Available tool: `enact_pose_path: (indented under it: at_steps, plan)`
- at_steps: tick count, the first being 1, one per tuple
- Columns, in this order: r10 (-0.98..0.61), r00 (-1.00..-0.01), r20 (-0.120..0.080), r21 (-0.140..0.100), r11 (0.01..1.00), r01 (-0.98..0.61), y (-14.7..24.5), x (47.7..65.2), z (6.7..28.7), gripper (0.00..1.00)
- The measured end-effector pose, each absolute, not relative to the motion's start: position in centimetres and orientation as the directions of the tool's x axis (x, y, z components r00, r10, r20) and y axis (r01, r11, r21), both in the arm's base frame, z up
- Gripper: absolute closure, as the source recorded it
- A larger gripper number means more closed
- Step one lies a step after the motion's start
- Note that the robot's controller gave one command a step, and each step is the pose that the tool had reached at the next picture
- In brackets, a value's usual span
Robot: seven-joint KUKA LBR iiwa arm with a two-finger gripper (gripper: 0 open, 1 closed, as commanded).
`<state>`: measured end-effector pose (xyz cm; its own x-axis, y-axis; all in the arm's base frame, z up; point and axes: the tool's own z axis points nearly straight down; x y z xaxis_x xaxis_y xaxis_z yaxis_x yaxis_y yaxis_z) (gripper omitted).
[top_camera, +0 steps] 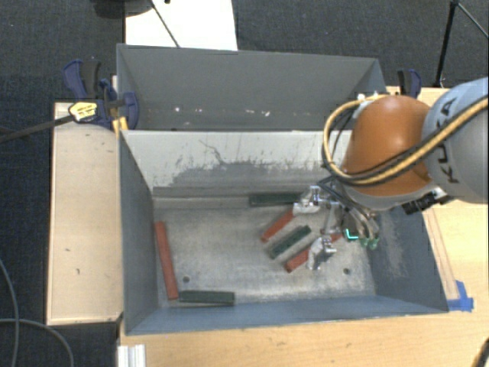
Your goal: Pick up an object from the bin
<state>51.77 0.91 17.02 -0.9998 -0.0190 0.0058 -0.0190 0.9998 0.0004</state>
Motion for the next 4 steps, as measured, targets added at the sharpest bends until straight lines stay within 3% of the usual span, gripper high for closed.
enact_pose_path:
  at_steps: [1, 2, 3, 4]
  plan:
    - [-0.019, -1.0, -0.002, 0.0, 1.0, -0.019, 0.9, 52.0, 17.4, 0.0]
    - [-0.071, -0.997, -0.009, 0.0, 0.997, -0.072, -0.4, 51.6, 14.0, 0.0]
    - [-0.089, -0.996, -0.006, 0.0, 0.996, -0.089, -0.9, 51.5, 12.8, 0.0]
    - [-0.237, -0.971, -0.031, -0.009, 0.971, -0.237, -0.2, 54.5, 8.2, 1.0]
